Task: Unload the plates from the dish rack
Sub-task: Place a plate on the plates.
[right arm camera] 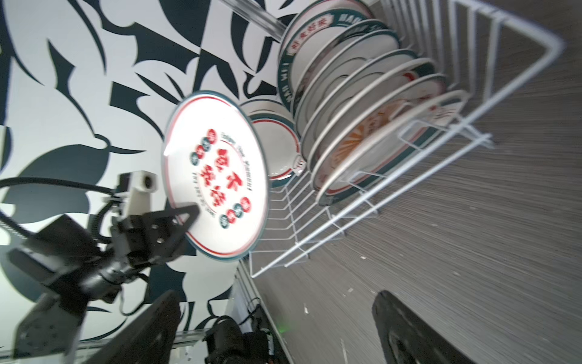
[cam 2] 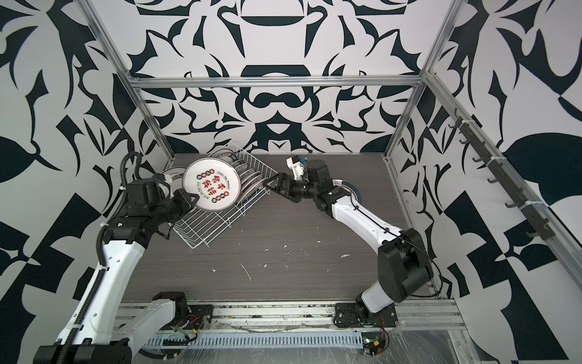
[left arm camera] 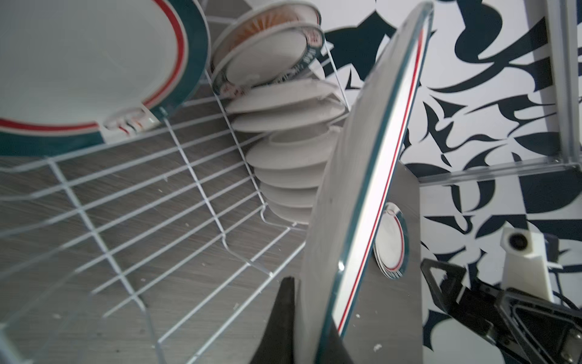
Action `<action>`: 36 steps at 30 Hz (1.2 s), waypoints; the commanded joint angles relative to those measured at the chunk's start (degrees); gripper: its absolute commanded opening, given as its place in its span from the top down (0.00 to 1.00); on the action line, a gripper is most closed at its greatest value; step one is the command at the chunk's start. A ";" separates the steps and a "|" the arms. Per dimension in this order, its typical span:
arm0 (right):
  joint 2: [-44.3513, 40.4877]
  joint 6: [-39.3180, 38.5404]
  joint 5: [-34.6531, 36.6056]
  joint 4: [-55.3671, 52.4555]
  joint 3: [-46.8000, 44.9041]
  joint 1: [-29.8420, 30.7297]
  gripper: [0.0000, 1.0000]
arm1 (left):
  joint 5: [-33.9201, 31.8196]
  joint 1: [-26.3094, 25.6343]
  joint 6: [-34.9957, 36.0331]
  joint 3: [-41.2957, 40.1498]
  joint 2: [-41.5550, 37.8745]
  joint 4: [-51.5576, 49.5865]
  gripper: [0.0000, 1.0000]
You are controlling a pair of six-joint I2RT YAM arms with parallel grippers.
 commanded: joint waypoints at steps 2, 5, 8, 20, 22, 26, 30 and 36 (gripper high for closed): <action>3.71 8.85 -2.97 9.58 4.38 1.91 0.06 | 1.34 -4.75 -10.68 -2.13 -3.85 9.86 1.00; 5.74 9.33 -4.62 8.98 6.91 3.13 0.09 | 1.10 -5.46 -12.30 -4.62 -5.15 11.22 1.00; 6.75 9.77 -4.34 9.22 7.42 4.26 0.13 | 2.69 -5.46 -14.17 -7.72 -6.13 15.17 1.00; 10.20 16.63 2.34 25.14 2.61 7.92 0.69 | 16.26 -5.46 -14.54 -7.41 2.53 21.92 1.00; 8.88 14.25 4.48 22.34 1.69 8.02 0.77 | 19.44 -5.46 -14.60 -6.91 4.73 23.13 1.00; 6.26 11.27 6.37 18.64 -0.40 7.95 1.00 | 22.80 -5.50 -15.69 -7.58 7.43 25.93 0.97; 3.01 8.06 8.05 13.71 -1.56 7.65 1.00 | 19.91 -5.53 -14.73 -10.11 3.89 26.67 0.82; -4.25 3.19 8.32 -0.38 0.58 1.47 1.00 | 9.59 -5.55 -8.90 -8.40 -4.67 17.00 0.42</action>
